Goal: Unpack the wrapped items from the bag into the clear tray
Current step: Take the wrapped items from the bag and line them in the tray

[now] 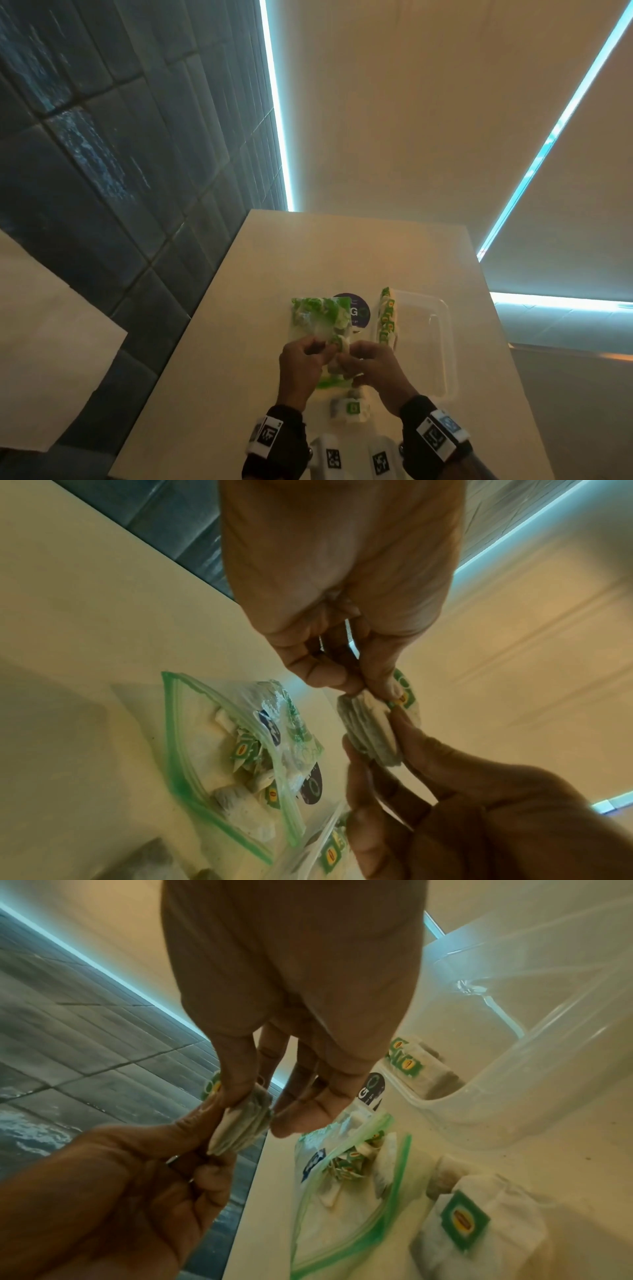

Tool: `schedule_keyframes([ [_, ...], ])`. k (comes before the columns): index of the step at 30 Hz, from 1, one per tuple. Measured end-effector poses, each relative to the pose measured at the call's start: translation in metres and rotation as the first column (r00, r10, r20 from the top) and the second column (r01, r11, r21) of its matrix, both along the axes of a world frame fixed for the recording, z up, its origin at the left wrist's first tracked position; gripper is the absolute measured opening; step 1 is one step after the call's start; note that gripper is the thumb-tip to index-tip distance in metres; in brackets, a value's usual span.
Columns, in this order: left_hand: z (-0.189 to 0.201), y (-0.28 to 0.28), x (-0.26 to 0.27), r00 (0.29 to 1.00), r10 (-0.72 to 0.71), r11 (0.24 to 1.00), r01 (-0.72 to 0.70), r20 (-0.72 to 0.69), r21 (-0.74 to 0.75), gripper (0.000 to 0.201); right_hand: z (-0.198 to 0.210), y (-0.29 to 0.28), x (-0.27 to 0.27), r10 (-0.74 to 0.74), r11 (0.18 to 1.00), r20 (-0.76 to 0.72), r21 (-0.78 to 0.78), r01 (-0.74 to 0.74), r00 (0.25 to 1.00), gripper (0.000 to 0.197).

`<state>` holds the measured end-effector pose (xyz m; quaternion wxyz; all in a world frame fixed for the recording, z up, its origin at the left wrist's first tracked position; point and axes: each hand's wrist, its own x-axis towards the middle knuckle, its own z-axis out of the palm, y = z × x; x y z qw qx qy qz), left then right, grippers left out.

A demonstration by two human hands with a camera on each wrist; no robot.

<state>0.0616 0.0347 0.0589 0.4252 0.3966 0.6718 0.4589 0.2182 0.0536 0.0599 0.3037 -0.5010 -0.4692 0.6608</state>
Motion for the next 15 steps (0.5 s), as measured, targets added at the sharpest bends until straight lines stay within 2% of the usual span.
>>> schedule_keyframes([
  [3,-0.003,0.000,0.004,0.999,-0.040,0.999,0.040,0.009,0.000,0.008,-0.001,0.003,0.007,-0.015,1.000,0.035,-0.009,0.015,0.999,0.016],
  [6,-0.007,0.001,0.002,0.997,-0.081,0.997,0.081,0.012,-0.017,0.020,-0.001,0.013,0.022,-0.142,0.990,0.016,-0.008,0.143,0.990,0.017],
  [10,-0.026,-0.004,-0.015,0.953,-0.181,0.969,0.130,-0.243,-0.210,0.015,-0.005,0.049,0.062,-0.472,0.882,0.086,0.029,0.471,0.878,0.011],
  [12,-0.037,-0.010,-0.021,0.889,-0.256,0.939,0.134,-0.380,-0.318,0.014,-0.010,0.070,0.081,-0.562,0.826,0.150,0.046,0.562,0.813,0.011],
  [15,-0.053,-0.016,-0.021,0.781,-0.368,0.899,0.159,-0.504,-0.408,0.030,-0.023,0.099,0.098,-0.607,0.786,0.247,0.048,0.616,0.755,0.009],
])
